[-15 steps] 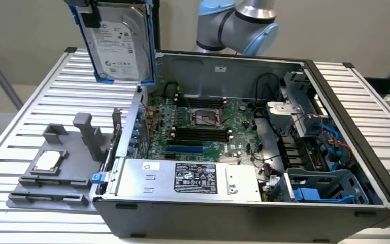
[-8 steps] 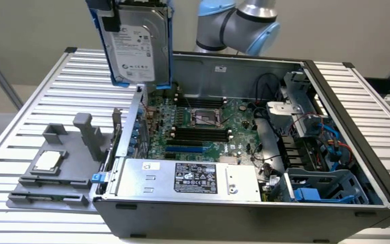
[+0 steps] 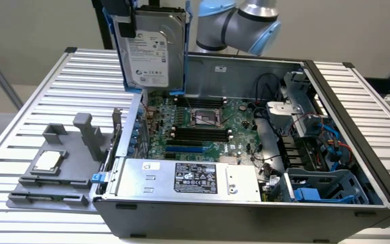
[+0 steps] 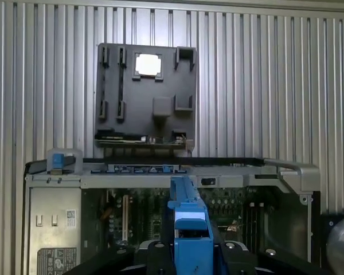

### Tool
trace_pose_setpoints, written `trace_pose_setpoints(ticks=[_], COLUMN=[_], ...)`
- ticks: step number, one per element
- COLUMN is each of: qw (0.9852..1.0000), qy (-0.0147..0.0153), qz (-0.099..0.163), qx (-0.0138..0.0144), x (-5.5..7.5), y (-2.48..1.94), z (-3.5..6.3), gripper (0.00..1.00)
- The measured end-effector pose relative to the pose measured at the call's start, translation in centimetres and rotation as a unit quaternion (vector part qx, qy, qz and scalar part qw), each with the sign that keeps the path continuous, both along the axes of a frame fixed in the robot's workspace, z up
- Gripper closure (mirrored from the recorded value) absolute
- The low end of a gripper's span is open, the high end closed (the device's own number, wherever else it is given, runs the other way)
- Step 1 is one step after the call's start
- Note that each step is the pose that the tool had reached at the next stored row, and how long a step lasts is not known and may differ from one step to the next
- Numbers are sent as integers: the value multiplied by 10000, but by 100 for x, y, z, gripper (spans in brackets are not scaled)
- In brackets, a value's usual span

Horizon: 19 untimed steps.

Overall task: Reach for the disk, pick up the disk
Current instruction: 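Pick up the disk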

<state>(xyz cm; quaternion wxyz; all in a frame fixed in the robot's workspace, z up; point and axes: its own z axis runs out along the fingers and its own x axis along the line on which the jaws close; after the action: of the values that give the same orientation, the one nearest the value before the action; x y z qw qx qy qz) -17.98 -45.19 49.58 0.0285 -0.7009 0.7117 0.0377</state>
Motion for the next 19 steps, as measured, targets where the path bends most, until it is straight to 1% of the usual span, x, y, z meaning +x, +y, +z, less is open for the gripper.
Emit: trace_pose_setpoints(ticks=[8, 14, 19], qw=[10000, 10000, 10000], qy=[0, 0, 0], qz=[0, 0, -1], qx=[-22, -24, -24], x=[243, 441, 620], y=[-108, -196, -259], z=[-24, -38, -45], gripper=[67, 67, 67])
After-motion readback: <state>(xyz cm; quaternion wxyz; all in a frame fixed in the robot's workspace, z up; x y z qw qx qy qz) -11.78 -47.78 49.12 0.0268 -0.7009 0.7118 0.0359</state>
